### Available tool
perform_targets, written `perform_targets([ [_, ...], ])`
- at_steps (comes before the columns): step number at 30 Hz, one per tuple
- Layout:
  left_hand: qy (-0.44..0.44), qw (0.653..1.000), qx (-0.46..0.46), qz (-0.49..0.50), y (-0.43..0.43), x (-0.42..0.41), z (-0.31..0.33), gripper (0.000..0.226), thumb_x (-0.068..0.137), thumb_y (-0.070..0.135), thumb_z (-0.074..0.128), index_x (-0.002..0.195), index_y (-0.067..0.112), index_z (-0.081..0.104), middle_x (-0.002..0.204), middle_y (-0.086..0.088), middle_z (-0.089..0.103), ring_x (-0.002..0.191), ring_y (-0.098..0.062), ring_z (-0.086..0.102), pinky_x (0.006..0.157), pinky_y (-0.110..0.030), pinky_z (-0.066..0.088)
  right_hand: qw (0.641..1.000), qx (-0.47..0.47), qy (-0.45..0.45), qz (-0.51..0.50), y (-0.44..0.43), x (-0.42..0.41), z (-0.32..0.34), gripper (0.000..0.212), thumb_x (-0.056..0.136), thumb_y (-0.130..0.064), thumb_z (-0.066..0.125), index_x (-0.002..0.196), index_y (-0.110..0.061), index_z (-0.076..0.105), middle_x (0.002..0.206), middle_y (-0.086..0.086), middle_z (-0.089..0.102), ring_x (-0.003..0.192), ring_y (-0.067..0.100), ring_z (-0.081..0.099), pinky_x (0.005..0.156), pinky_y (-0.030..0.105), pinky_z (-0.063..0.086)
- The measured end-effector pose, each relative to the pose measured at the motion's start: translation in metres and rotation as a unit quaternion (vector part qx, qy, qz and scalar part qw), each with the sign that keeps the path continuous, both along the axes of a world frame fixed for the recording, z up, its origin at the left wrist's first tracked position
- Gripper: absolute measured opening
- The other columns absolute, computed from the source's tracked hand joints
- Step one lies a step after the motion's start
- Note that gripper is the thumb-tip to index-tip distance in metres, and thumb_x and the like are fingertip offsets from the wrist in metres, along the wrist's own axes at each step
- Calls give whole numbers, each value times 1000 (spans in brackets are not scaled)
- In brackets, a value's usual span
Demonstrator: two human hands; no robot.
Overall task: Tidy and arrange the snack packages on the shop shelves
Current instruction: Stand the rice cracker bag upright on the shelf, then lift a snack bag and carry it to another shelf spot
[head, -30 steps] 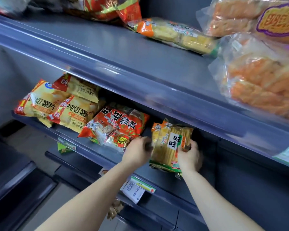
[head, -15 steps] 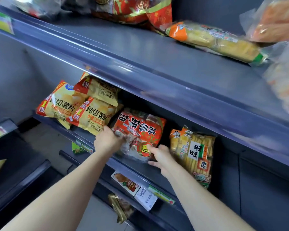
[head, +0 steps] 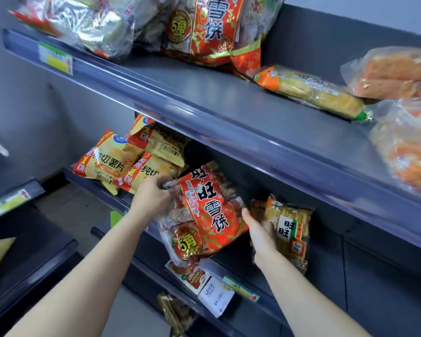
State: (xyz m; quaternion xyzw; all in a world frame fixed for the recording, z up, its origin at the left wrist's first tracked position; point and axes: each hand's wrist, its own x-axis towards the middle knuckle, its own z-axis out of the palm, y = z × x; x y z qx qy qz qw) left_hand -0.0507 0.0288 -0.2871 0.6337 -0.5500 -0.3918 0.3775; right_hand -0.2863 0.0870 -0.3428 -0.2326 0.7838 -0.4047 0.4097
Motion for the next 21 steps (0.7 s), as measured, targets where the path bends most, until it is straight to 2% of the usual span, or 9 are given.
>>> perform_targets([
  [1, 6, 1000, -5, -6, 3, 10, 9, 33, 88, 26, 70, 116, 11, 63, 120, 0, 63, 108, -24, 62, 96, -42, 50, 1000, -5, -7, 11, 4, 2, 8, 106, 60, -76, 69, 145, -28, 28, 151, 5, 34, 136, 32, 35, 110, 53, 32],
  [3, 47, 999, -12, -18, 11, 27, 24, 32, 87, 21, 71, 117, 16, 60, 115, -4, 66, 96, -19, 66, 90, -36, 53, 997, -16, -52, 62, 12, 6, 21, 103, 65, -60, 77, 148, -30, 25, 153, 5, 31, 138, 31, 32, 111, 50, 30],
  [6, 165, 985, 3, -51, 30, 48, 41, 26, 88, 9, 68, 112, 14, 59, 92, -4, 71, 66, -9, 70, 59, -22, 56, 971, -26, -149, 185, 30, 23, 43, 96, 65, -44, 81, 143, -13, 36, 143, 7, 47, 128, 25, 48, 105, 42, 40],
  [9, 236, 970, -17, -61, 54, 68, 49, 19, 77, 17, 76, 94, 10, 69, 92, -19, 71, 74, -27, 65, 67, -31, 52, 947, -68, -155, 274, 49, 40, 60, 67, 66, -32, 83, 123, -9, 55, 113, 6, 71, 101, 20, 67, 82, 31, 53],
  [10, 252, 966, -31, -53, 64, 73, 53, 8, 78, 15, 74, 85, 15, 71, 89, -18, 71, 73, -27, 66, 68, -34, 53, 943, -89, -153, 283, 56, 44, 66, 55, 72, -26, 80, 119, -10, 56, 107, 5, 72, 97, 19, 69, 80, 29, 54],
  [12, 283, 956, -64, -35, 86, 79, 63, 18, 82, 2, 66, 78, 18, 73, 82, -15, 72, 66, -24, 69, 65, -32, 58, 938, -122, -147, 287, 71, 50, 78, 46, 76, -19, 78, 117, -11, 57, 103, 2, 74, 94, 18, 70, 80, 30, 54],
  [15, 308, 944, -115, -17, 117, 86, 80, 17, 68, 12, 78, 84, 15, 73, 86, -12, 74, 68, -24, 71, 65, -34, 60, 928, -173, -156, 290, 99, 59, 101, 44, 78, -14, 77, 117, -12, 56, 101, 3, 74, 89, 17, 72, 76, 31, 56],
  [17, 304, 940, -156, 8, 134, 88, 92, 43, 57, 28, 85, 97, 22, 72, 96, -9, 73, 75, -21, 71, 67, -33, 59, 919, -216, -164, 285, 117, 64, 118, 39, 80, -11, 74, 115, -13, 57, 99, 2, 74, 85, 17, 72, 70, 29, 56],
  [21, 215, 940, -230, 129, 153, 91, 117, 89, 64, 51, 78, 141, 29, 40, 134, -1, 52, 116, -17, 57, 100, -40, 46, 897, -322, -154, 260, 148, 76, 161, 30, 81, -15, 73, 109, -18, 62, 95, 0, 75, 85, 19, 73, 70, 31, 57],
])
